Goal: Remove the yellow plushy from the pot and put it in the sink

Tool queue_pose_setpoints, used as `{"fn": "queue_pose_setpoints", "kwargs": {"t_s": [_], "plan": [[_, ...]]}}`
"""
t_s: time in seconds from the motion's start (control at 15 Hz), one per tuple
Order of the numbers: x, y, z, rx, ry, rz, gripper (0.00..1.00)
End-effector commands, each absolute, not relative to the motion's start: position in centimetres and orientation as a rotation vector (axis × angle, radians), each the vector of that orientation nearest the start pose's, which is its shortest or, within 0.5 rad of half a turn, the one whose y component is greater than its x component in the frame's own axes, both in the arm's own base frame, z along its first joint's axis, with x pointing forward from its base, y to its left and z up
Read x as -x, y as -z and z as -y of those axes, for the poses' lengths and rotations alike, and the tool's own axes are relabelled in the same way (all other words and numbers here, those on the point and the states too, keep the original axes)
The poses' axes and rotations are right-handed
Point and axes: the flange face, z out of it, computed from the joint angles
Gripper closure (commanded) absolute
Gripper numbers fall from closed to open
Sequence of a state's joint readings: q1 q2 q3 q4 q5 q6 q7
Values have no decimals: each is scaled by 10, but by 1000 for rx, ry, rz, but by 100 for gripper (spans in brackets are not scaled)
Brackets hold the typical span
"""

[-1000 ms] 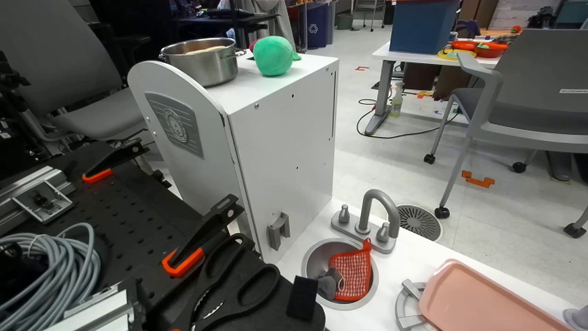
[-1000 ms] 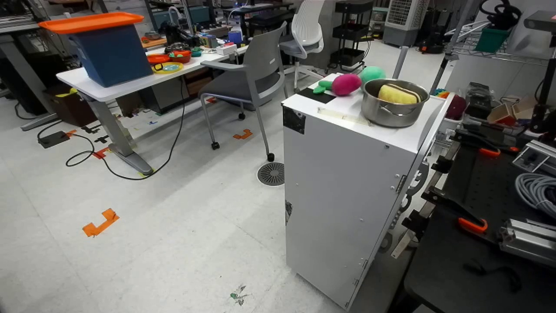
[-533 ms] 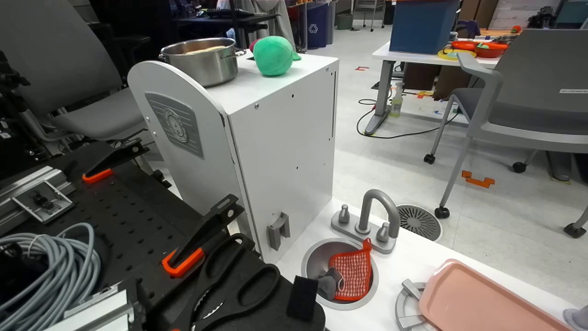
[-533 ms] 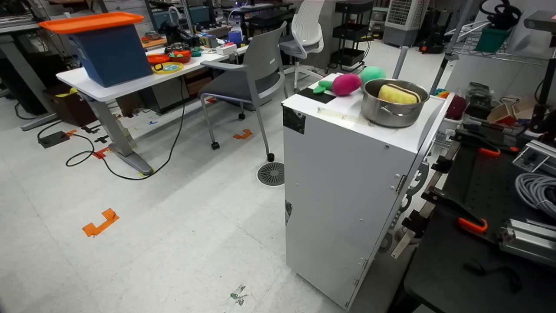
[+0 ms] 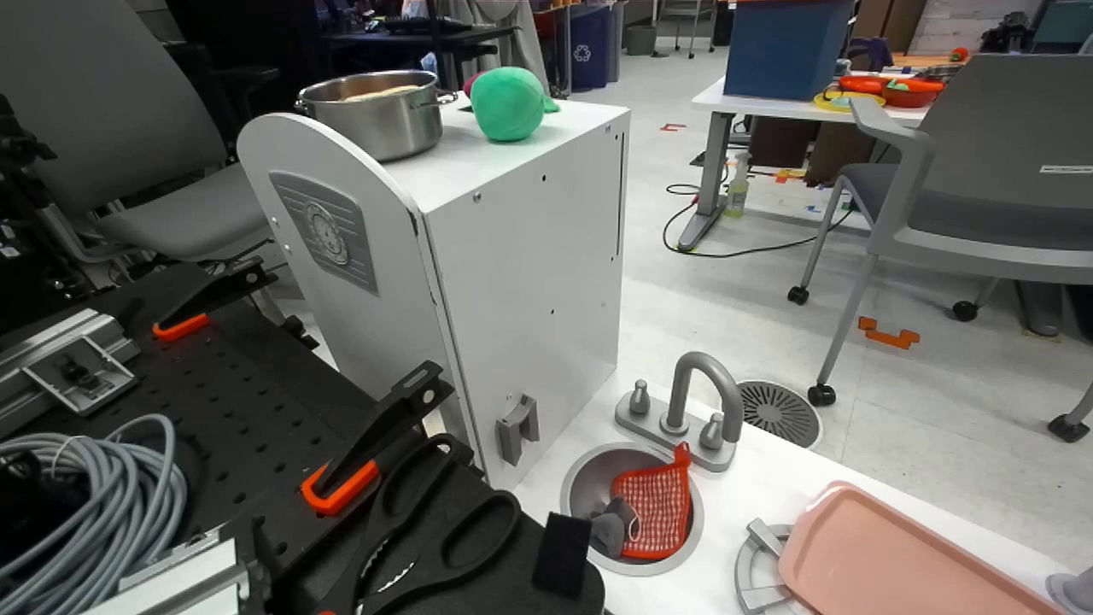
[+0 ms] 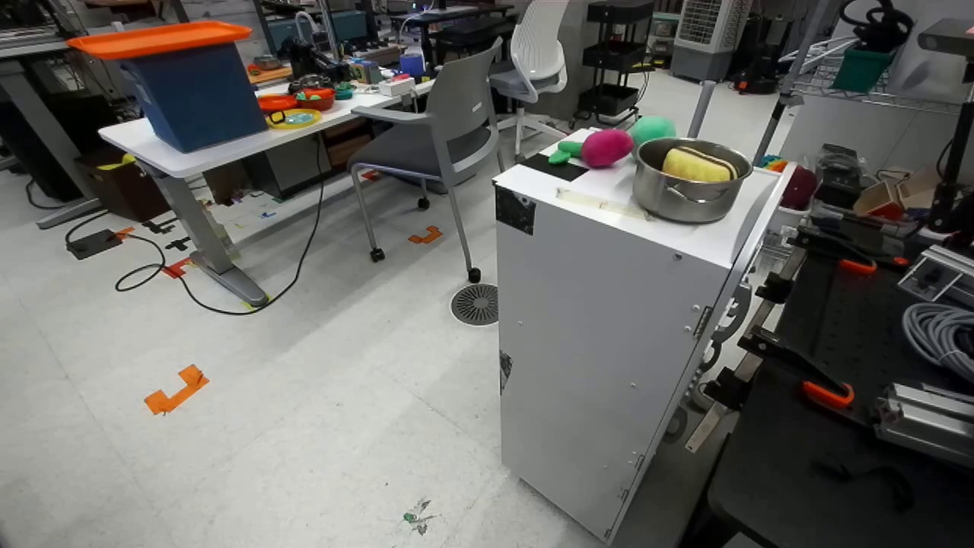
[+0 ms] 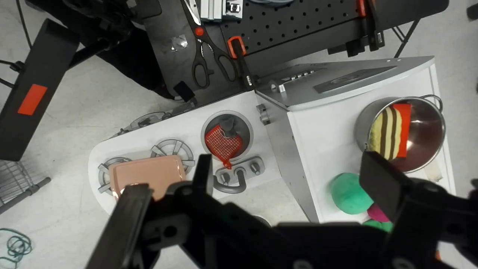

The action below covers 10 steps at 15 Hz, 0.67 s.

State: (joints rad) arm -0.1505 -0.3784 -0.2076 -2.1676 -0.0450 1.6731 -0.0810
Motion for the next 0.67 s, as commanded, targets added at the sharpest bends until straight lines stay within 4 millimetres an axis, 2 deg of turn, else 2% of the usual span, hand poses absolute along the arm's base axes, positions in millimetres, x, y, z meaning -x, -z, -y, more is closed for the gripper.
{"fn": "queue_pose_setpoints", "kwargs": {"t_s": [0.0,0.13,0.4,0.6], "plan": [[-431,-524,151,3102,-206,-292,0],[-442,-518,139,3143,-191,-254,0],[-451,-514,114,3306,4,-80,0],[-448,-516,97,3251,44,40,0]]}}
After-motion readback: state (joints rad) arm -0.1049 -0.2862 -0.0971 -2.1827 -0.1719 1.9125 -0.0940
